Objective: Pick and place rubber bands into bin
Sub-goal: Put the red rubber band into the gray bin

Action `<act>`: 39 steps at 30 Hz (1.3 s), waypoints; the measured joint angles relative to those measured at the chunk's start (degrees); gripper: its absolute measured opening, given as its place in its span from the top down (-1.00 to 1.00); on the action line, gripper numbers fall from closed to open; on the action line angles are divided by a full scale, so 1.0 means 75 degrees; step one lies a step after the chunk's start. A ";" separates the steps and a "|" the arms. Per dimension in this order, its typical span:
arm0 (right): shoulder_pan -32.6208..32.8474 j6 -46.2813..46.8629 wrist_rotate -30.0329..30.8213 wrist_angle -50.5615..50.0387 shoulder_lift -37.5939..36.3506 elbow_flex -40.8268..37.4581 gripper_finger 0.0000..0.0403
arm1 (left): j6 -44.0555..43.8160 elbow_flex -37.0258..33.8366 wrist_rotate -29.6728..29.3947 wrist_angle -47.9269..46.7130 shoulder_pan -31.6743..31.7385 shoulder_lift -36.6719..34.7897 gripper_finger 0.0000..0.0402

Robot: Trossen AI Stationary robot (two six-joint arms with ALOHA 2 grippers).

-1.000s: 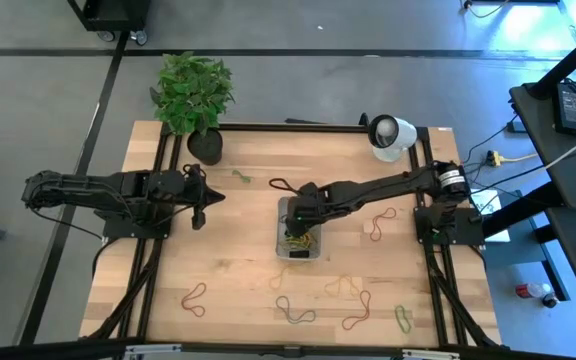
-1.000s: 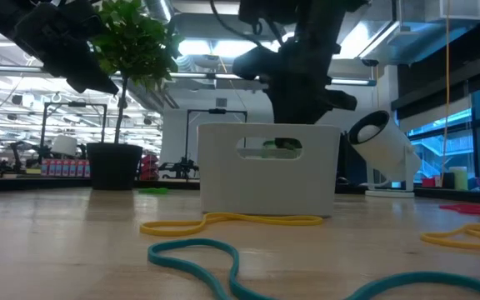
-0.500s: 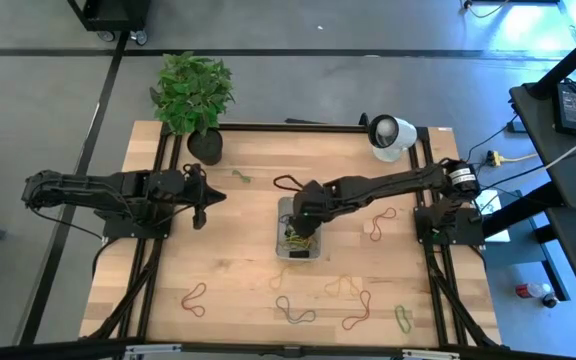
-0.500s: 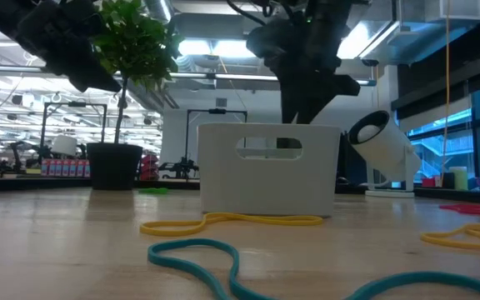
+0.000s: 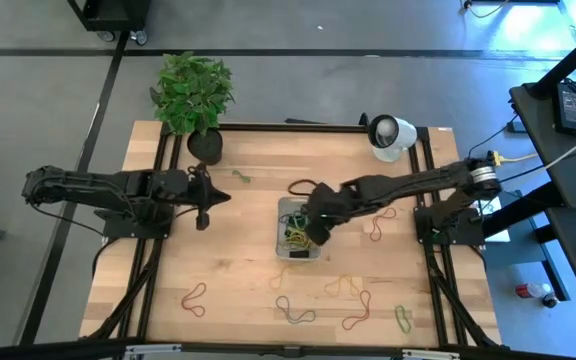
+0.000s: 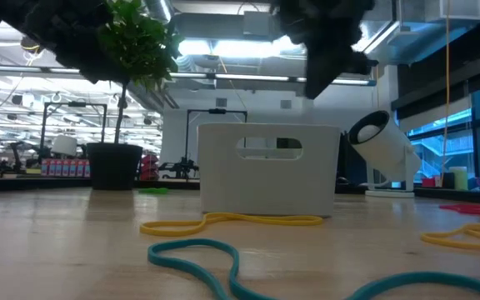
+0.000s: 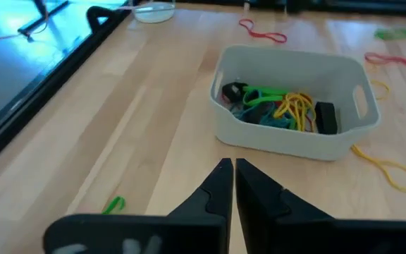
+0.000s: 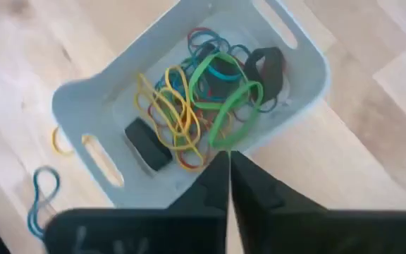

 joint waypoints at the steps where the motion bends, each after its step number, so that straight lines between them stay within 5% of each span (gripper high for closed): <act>1: 0.0063 -0.0100 0.0057 0.0079 -0.0227 -0.0211 0.93 | 0.0109 0.0082 -0.0001 -0.0041 -0.0063 0.0098 0.96; 11: 0.0834 -0.0646 0.0216 0.2755 -0.3283 -0.4062 0.98 | -0.0506 0.1399 -0.0946 -0.1062 -0.1349 0.1649 0.99; 23: 0.1178 0.0554 -0.0486 0.2573 -0.6090 -0.7283 0.94 | -0.4496 0.4280 -0.1469 -0.4806 -0.3289 0.4976 0.99; 33: 0.1178 -0.0199 -0.0794 0.2905 -0.6469 -0.7726 0.94 | -0.8789 0.4405 0.0887 -0.5662 -0.4489 0.6315 0.96; 39: 0.1178 -0.0797 -0.0943 0.3094 -0.6469 -0.7726 0.91 | -1.0186 0.4332 0.1635 -0.5644 -0.5182 0.6938 0.78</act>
